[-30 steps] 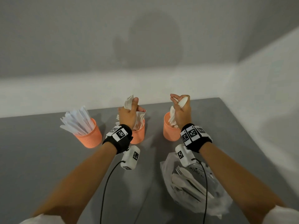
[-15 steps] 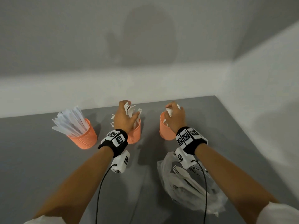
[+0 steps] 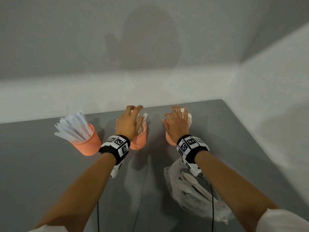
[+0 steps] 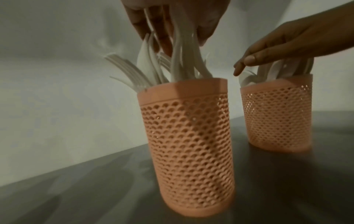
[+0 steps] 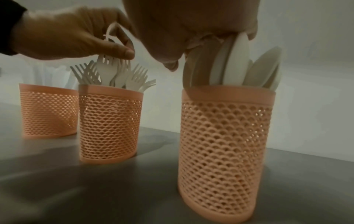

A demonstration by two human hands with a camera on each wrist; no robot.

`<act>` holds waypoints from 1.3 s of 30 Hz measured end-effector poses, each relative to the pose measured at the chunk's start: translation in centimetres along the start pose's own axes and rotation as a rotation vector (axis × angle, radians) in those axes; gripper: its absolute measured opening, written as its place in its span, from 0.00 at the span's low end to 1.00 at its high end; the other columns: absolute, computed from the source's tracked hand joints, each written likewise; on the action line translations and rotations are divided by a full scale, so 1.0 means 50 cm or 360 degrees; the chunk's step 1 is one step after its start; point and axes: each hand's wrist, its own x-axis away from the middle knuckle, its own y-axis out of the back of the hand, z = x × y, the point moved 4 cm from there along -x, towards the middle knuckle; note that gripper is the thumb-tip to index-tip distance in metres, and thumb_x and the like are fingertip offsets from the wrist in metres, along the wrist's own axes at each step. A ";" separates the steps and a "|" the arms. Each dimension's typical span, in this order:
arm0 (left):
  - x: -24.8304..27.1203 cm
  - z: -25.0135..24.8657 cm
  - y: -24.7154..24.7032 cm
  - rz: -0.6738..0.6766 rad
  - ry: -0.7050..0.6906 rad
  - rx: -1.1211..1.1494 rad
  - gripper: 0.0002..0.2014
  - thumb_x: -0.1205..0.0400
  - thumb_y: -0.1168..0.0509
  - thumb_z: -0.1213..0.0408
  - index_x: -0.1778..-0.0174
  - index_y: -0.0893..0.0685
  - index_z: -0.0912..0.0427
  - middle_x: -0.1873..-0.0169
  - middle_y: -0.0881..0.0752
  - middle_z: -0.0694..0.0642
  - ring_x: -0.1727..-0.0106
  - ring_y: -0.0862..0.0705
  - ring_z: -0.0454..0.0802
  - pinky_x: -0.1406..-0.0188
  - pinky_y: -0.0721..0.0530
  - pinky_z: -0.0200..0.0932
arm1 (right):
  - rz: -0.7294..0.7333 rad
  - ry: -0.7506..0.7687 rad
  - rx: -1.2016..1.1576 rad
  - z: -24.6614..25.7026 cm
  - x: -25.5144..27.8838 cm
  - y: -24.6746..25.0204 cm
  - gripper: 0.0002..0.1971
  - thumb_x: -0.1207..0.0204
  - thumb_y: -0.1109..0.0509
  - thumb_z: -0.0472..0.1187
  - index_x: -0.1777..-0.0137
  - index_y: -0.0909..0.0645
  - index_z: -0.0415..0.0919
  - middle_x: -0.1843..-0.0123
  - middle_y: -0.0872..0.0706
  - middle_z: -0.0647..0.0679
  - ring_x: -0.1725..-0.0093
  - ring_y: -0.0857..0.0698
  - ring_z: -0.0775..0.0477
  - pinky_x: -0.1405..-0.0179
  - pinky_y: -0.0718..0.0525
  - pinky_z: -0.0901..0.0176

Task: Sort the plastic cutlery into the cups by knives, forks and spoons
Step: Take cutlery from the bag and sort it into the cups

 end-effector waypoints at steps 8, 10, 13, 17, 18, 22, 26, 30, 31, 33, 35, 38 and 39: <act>0.019 -0.004 -0.027 0.0382 0.0103 -0.0394 0.35 0.19 0.67 0.50 0.26 0.30 0.68 0.23 0.32 0.64 0.21 0.34 0.61 0.21 0.43 0.60 | 0.0077 -0.0107 0.0128 -0.006 -0.009 -0.005 0.22 0.14 0.51 0.48 0.28 0.28 0.39 0.19 0.39 0.34 0.18 0.44 0.35 0.20 0.57 0.36; 0.025 -0.007 -0.041 0.0502 0.0214 -0.0445 0.30 0.14 0.63 0.51 0.22 0.39 0.66 0.20 0.37 0.63 0.19 0.40 0.57 0.20 0.48 0.58 | 0.0099 -0.0118 0.0085 -0.009 -0.009 -0.003 0.23 0.14 0.52 0.49 0.25 0.31 0.39 0.18 0.41 0.34 0.18 0.45 0.36 0.20 0.55 0.39; 0.023 -0.011 -0.049 0.0554 0.0317 -0.0499 0.27 0.13 0.57 0.54 0.20 0.44 0.66 0.20 0.40 0.63 0.18 0.43 0.57 0.19 0.50 0.58 | 0.0137 -0.0123 0.0134 -0.010 -0.007 -0.006 0.24 0.14 0.52 0.49 0.23 0.35 0.39 0.17 0.43 0.34 0.18 0.45 0.35 0.20 0.52 0.39; 0.016 -0.003 -0.036 0.0435 0.0384 -0.0439 0.28 0.14 0.53 0.56 0.19 0.47 0.63 0.19 0.44 0.64 0.18 0.46 0.62 0.20 0.50 0.59 | 0.0240 -0.0120 0.0169 -0.013 -0.006 -0.003 0.25 0.15 0.51 0.50 0.21 0.39 0.41 0.17 0.46 0.36 0.18 0.46 0.35 0.21 0.51 0.38; 0.020 0.000 -0.040 0.0452 0.0379 -0.0387 0.28 0.15 0.51 0.58 0.19 0.47 0.63 0.19 0.42 0.65 0.19 0.43 0.63 0.20 0.47 0.58 | 0.0268 -0.0124 0.0177 -0.014 -0.006 -0.003 0.25 0.15 0.51 0.51 0.20 0.40 0.42 0.16 0.47 0.36 0.18 0.46 0.35 0.21 0.51 0.38; 0.018 0.000 -0.041 0.0438 0.0381 -0.0349 0.29 0.20 0.58 0.59 0.24 0.37 0.70 0.26 0.29 0.68 0.24 0.33 0.64 0.25 0.35 0.53 | 0.0339 -0.0133 0.0238 -0.012 -0.006 -0.004 0.27 0.16 0.51 0.54 0.20 0.42 0.44 0.16 0.49 0.37 0.18 0.48 0.35 0.20 0.50 0.37; 0.021 -0.017 -0.049 0.0456 0.0312 -0.0386 0.32 0.15 0.57 0.45 0.18 0.54 0.58 0.18 0.47 0.64 0.18 0.44 0.63 0.21 0.46 0.58 | 0.0420 -0.0144 0.0229 -0.013 -0.004 0.004 0.31 0.18 0.52 0.59 0.18 0.46 0.46 0.15 0.53 0.38 0.17 0.52 0.35 0.20 0.53 0.35; 0.038 -0.013 -0.067 0.0604 0.0261 -0.0573 0.38 0.19 0.59 0.35 0.18 0.56 0.54 0.17 0.54 0.62 0.17 0.52 0.62 0.19 0.56 0.61 | 0.0533 -0.0153 0.0251 -0.016 -0.003 0.005 0.38 0.23 0.53 0.69 0.17 0.51 0.48 0.15 0.58 0.39 0.16 0.58 0.36 0.21 0.61 0.33; 0.036 -0.011 -0.068 0.0618 0.0292 -0.0582 0.40 0.20 0.60 0.33 0.18 0.56 0.55 0.17 0.54 0.62 0.17 0.53 0.61 0.20 0.57 0.62 | 0.0557 -0.0155 0.0227 -0.017 -0.004 0.007 0.40 0.24 0.53 0.71 0.17 0.52 0.49 0.15 0.60 0.39 0.16 0.60 0.36 0.21 0.62 0.32; 0.026 -0.011 -0.067 0.0649 0.0356 -0.0583 0.43 0.23 0.61 0.30 0.18 0.56 0.55 0.17 0.55 0.62 0.16 0.55 0.61 0.21 0.59 0.66 | 0.0579 -0.0169 0.0091 -0.017 -0.005 0.013 0.43 0.27 0.53 0.74 0.17 0.53 0.50 0.15 0.62 0.39 0.16 0.61 0.37 0.22 0.64 0.31; 0.019 -0.014 -0.059 0.0701 0.0416 -0.0554 0.43 0.23 0.61 0.29 0.18 0.59 0.53 0.17 0.58 0.62 0.17 0.59 0.60 0.23 0.63 0.70 | 0.0548 -0.0234 -0.0157 -0.021 0.000 0.028 0.43 0.27 0.50 0.73 0.17 0.54 0.51 0.15 0.63 0.40 0.16 0.63 0.38 0.23 0.65 0.31; 0.015 -0.032 -0.027 0.0624 0.0386 -0.0342 0.41 0.20 0.57 0.33 0.18 0.61 0.54 0.18 0.61 0.62 0.17 0.61 0.59 0.22 0.65 0.66 | 0.0334 -0.0361 -0.0486 -0.036 0.016 0.064 0.40 0.24 0.45 0.68 0.17 0.52 0.52 0.15 0.59 0.42 0.16 0.60 0.40 0.22 0.62 0.33; 0.015 -0.043 -0.016 0.0521 0.0308 -0.0254 0.39 0.19 0.55 0.36 0.18 0.59 0.55 0.17 0.58 0.63 0.16 0.59 0.60 0.21 0.62 0.63 | 0.0221 -0.0386 -0.0554 -0.044 0.021 0.079 0.38 0.23 0.43 0.66 0.17 0.47 0.51 0.14 0.54 0.42 0.16 0.56 0.41 0.21 0.59 0.35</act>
